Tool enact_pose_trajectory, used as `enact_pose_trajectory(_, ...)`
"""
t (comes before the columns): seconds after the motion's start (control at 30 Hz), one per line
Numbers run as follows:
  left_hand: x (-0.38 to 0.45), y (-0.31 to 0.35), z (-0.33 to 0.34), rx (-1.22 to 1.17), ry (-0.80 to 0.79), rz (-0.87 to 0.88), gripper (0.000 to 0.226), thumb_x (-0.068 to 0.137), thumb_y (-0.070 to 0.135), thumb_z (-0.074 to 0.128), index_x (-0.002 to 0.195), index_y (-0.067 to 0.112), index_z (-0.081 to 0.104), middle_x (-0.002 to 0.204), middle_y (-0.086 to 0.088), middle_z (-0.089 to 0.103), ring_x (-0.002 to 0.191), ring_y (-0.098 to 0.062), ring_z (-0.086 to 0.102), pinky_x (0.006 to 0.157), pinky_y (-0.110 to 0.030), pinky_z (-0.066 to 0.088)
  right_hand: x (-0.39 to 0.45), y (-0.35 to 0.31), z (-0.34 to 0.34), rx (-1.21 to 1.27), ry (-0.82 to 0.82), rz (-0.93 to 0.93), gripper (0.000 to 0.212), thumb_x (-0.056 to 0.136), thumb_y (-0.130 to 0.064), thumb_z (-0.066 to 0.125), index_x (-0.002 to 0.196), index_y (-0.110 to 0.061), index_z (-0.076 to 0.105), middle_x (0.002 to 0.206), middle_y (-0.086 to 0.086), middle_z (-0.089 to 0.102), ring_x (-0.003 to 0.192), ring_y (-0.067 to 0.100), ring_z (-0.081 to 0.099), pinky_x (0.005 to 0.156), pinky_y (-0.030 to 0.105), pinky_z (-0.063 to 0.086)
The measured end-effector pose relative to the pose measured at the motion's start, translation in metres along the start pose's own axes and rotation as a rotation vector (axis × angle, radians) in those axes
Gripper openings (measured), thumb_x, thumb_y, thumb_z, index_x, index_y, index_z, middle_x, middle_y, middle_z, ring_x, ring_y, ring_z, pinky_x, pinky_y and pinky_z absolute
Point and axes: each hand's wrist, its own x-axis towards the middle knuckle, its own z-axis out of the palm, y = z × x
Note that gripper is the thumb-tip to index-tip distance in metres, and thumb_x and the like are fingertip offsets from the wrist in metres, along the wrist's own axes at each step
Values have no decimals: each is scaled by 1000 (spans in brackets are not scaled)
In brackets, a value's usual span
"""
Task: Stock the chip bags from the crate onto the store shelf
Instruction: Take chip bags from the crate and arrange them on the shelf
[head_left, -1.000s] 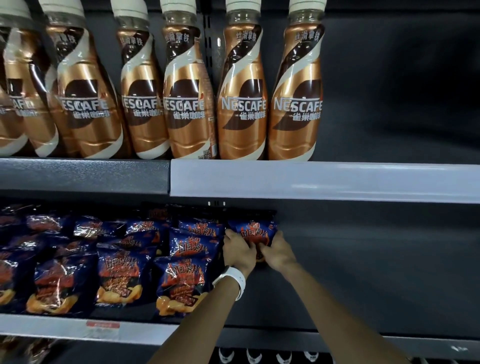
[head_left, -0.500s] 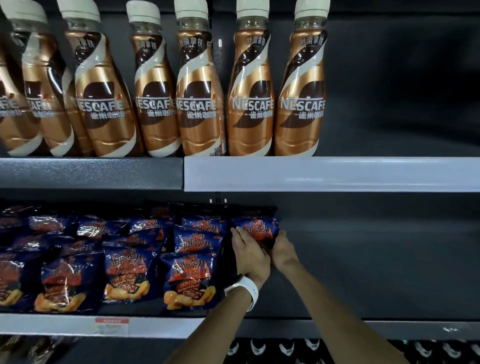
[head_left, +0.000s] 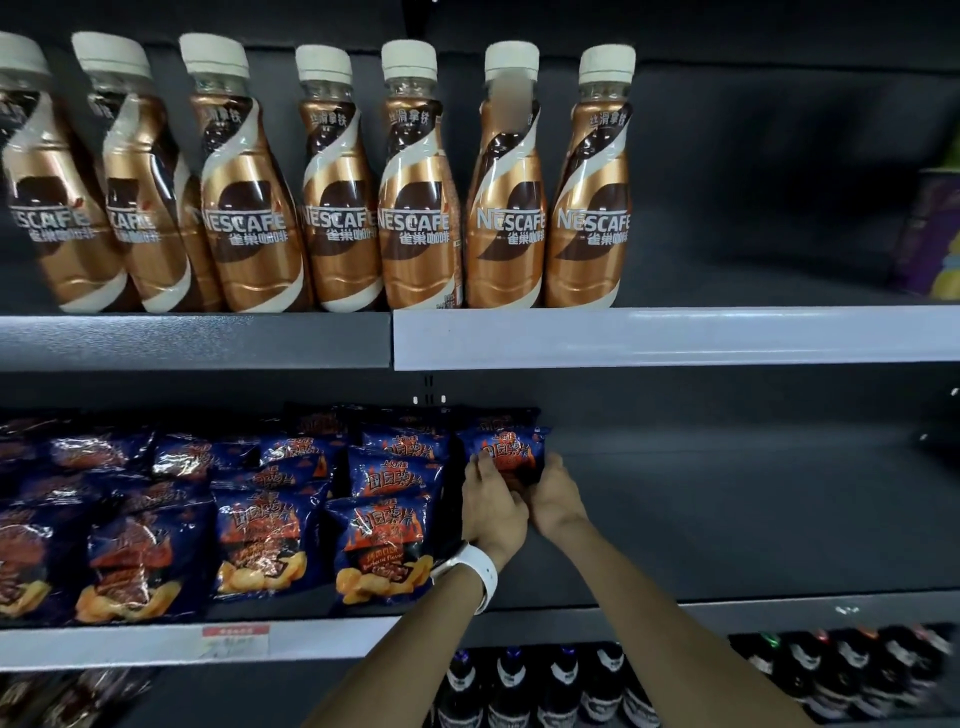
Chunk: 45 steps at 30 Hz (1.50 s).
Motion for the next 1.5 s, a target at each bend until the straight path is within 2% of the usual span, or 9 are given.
enact_pose_trajectory(0.23,-19,-6,-12,-75,-75,62,43,91,12,53,134,17,46,117,-8,62,108,-26,62,91,-35,52,-36,2,-10,-4,26,4,34,99,-21,56,130,-9,45,124,7,53,101,19,53,85,28,45)
enact_pose_trajectory(0.37,-36,4,-4,-126,-167,108,31,92,11,52,123,17,52,109,-4,62,103,-26,62,85,-31,50,-64,15,-29,-36,47,39,48,103,-28,50,145,-8,38,139,13,52,124,26,53,85,21,38)
enact_pose_trajectory(0.57,-75,52,41,-114,-343,194,44,93,13,55,137,15,48,133,-8,59,123,-27,56,101,-34,44,-101,57,-89,-26,170,144,44,103,-30,50,141,-7,46,138,12,56,126,27,53,85,23,38)
enact_pose_trajectory(0.7,-113,96,83,-118,-482,273,46,96,13,52,141,15,45,138,-6,56,126,-24,54,103,-33,44,-134,101,-141,15,291,201,34,101,-26,54,127,-4,52,120,9,61,117,27,58,77,21,34)
enact_pose_trajectory(0.87,-176,151,139,-157,-629,346,40,96,8,48,136,12,47,132,-8,58,120,-23,56,101,-35,47,-184,158,-209,36,395,258,30,100,-27,55,122,-7,57,115,8,66,109,27,63,82,30,48)
enact_pose_trajectory(1.0,-233,188,183,-163,-724,395,38,95,7,49,132,12,50,125,-1,59,114,-20,58,90,-27,47,-233,205,-257,34,503,319,28,99,-30,54,114,-8,60,109,9,69,105,28,64,80,31,46)
enact_pose_trajectory(1.17,-319,233,241,-155,-873,468,42,94,6,48,136,12,48,131,-8,58,115,-22,58,96,-34,48,-303,272,-319,60,600,437,39,97,-40,57,119,-7,56,118,12,66,111,31,61,80,30,42)
enact_pose_trajectory(1.3,-381,255,277,-116,-956,513,39,96,4,44,135,9,47,126,-10,59,111,-24,58,83,-27,43,-351,315,-357,80,638,494,47,93,-44,61,120,-6,56,120,13,65,112,31,61,90,35,46)
enact_pose_trajectory(1.5,-433,276,314,-56,-1001,542,39,93,4,47,133,9,50,125,-11,62,111,-28,60,93,-36,48,-391,366,-387,112,658,537,53,94,-45,61,128,-5,53,129,14,63,117,31,59,96,35,47)
